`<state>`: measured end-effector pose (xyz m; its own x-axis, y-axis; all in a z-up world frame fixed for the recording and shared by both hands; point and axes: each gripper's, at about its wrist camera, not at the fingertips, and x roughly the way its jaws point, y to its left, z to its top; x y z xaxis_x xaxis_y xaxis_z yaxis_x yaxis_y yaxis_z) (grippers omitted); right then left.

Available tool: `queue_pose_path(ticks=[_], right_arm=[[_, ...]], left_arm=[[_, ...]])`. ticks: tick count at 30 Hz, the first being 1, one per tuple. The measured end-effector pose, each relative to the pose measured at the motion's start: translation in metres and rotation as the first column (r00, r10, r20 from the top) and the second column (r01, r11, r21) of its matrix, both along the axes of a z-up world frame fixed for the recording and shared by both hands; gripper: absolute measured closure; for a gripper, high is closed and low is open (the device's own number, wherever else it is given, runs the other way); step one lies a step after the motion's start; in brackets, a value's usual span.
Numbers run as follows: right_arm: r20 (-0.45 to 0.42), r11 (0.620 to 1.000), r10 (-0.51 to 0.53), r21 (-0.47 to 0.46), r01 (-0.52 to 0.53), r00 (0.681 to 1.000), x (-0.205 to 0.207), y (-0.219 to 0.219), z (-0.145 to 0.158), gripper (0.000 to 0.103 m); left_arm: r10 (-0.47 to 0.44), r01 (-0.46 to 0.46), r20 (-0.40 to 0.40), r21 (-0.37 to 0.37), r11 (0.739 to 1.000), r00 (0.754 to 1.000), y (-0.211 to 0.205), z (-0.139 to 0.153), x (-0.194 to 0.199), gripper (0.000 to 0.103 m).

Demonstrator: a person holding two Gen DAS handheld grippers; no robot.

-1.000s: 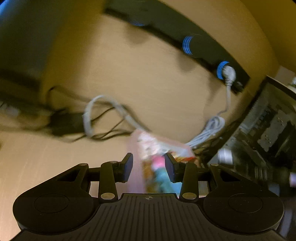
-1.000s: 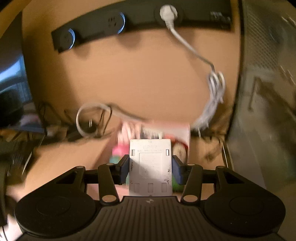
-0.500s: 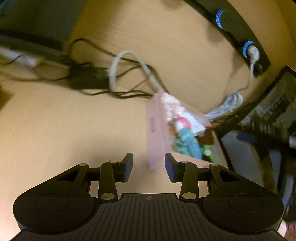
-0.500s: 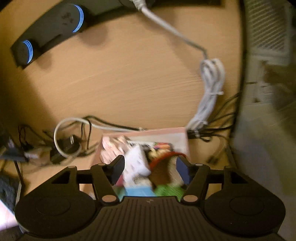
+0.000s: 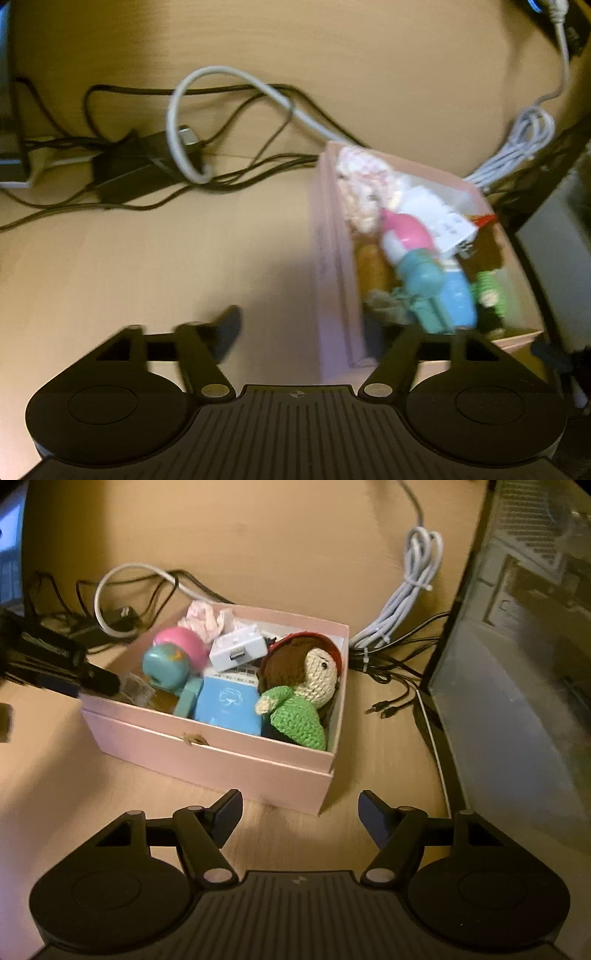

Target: Organize objects

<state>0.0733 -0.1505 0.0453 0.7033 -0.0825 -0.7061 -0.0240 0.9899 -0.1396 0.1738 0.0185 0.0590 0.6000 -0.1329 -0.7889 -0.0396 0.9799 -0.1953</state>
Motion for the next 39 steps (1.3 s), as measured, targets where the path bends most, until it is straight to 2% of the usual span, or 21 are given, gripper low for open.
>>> queue_pose_path(ticks=[3,5,7,9,12,20,24,28,31,34,37,39], right_arm=[[-0.001,0.998,0.037,0.049,-0.037,0.999,0.01,0.01,-0.001,0.032],[0.007,0.998,0.055,0.043,-0.056,0.998,0.015,0.018,-0.002,0.032],[0.015,0.997,0.065,0.041,-0.066,0.998,0.022,0.026,-0.004,0.032],[0.021,0.996,0.073,0.042,-0.074,0.997,0.03,0.033,-0.004,0.033],[0.013,0.997,0.071,0.039,-0.071,0.997,0.039,0.039,-0.003,0.032],[0.003,0.997,0.061,0.042,-0.061,0.998,0.04,0.04,-0.001,0.032],[0.025,1.0,0.021,0.023,-0.022,0.999,0.033,0.042,0.005,0.031],[0.045,0.999,-0.039,0.03,0.038,0.998,0.013,0.041,0.014,0.021],[0.018,0.994,-0.089,0.062,0.088,0.996,-0.011,0.041,0.013,0.018],[-0.022,0.986,-0.13,0.101,0.132,0.991,-0.045,0.046,0.007,0.015],[-0.058,0.983,-0.145,0.101,0.15,0.988,-0.08,0.057,0.0,0.014],[-0.086,0.982,-0.147,0.109,0.156,0.985,-0.101,0.061,-0.004,0.007]], left_arm=[[0.046,-0.046,0.006,0.024,0.999,0.999,0.01,0.0,-0.008,0.015],[0.075,-0.076,0.02,0.039,0.996,0.997,0.021,0.001,-0.007,0.011],[0.097,-0.097,0.014,0.018,0.995,0.995,0.035,-0.003,-0.001,0.004],[0.108,-0.107,0.016,-0.013,0.994,0.994,0.049,-0.005,0.005,0.003],[0.092,-0.092,0.025,-0.019,0.996,0.995,0.057,-0.007,0.012,0.001],[0.064,-0.064,0.031,0.004,0.998,0.997,0.051,-0.01,0.024,0.0],[0.054,-0.055,0.046,0.039,0.998,0.998,0.046,0.003,0.017,0.001],[0.059,-0.07,0.143,0.067,0.995,0.988,0.045,0.031,-0.012,0.001],[0.039,-0.05,0.195,0.052,0.997,0.98,0.046,0.042,-0.044,0.001],[-0.026,0.022,0.183,0.027,0.999,0.983,0.04,0.034,-0.081,0.001],[-0.089,0.087,0.138,0.02,0.996,0.987,0.028,0.015,-0.121,0.001],[-0.108,0.106,0.104,0.022,0.994,0.989,0.022,0.002,-0.142,0.001]])
